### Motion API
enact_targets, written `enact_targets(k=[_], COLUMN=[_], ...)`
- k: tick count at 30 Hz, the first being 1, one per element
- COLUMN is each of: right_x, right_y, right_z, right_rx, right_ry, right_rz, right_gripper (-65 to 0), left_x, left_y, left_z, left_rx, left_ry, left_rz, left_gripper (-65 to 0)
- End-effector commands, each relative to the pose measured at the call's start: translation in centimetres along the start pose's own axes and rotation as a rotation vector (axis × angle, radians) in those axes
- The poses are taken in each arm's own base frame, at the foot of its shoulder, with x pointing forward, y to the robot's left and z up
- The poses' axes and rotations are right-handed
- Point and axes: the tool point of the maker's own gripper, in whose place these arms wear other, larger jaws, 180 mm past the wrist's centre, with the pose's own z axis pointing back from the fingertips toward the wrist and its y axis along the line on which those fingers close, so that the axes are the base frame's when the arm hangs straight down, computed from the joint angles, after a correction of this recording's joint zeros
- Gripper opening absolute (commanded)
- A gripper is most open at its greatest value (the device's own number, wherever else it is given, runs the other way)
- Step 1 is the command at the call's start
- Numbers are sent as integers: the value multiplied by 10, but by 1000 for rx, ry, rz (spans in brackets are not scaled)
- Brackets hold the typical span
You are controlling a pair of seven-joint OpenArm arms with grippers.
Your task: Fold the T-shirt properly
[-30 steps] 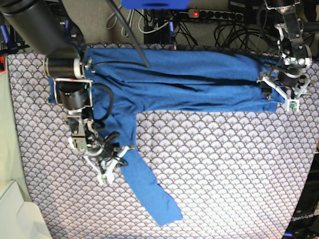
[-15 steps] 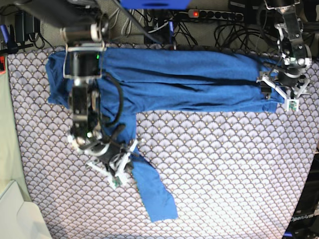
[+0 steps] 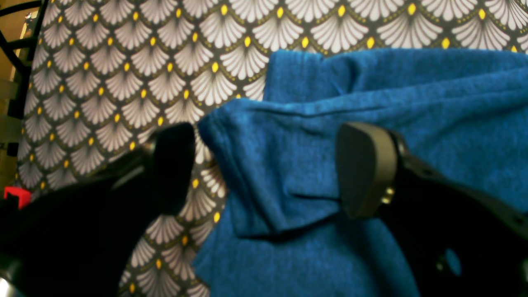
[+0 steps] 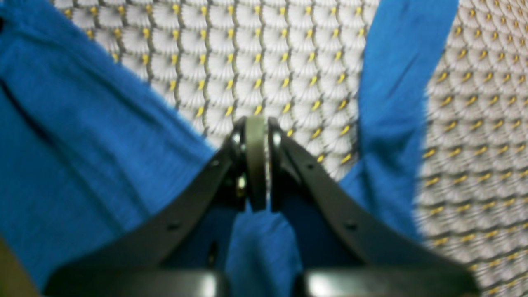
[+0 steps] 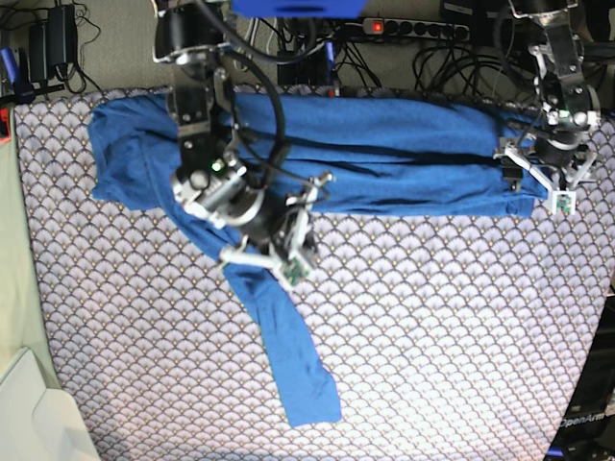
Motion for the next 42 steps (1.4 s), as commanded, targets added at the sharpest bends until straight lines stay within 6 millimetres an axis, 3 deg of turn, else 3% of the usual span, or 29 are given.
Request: enact_targets(k=[1, 6, 13, 16, 23, 26, 33, 42], right_x=[20, 26, 19, 22, 17, 5, -9, -21], right_y=[-9, -37, -78, -91, -115, -126, -135, -131], right_z=[4, -3, -40, -53, -78, -81, -81, -81], right_rx=[-23, -60, -57, -50, -29, -34, -45, -38], right_ry=[-61, -19, 76, 64, 57, 65, 59, 81], right_rz=[10, 62, -8, -42, -162, -210, -231, -241], right_gripper=[-650, -611, -387, -341, -335, -335, -335, -335], left_x=[13, 12, 9, 9, 10, 12, 13, 13], left_y=[7, 6, -3, -6, -7, -7, -7, -7], left_z=[2, 2, 2, 1, 1, 1, 2, 2], left_rx=[13, 12, 0, -5, -6, -5, -4, -4], left_ry=[-43, -40, -38, -38, -41, -45, -48, -49], left_rz=[-10, -10, 12, 18, 17, 15, 14, 14], left_gripper=[-131, -131, -131, -131, -131, -131, -131, -131])
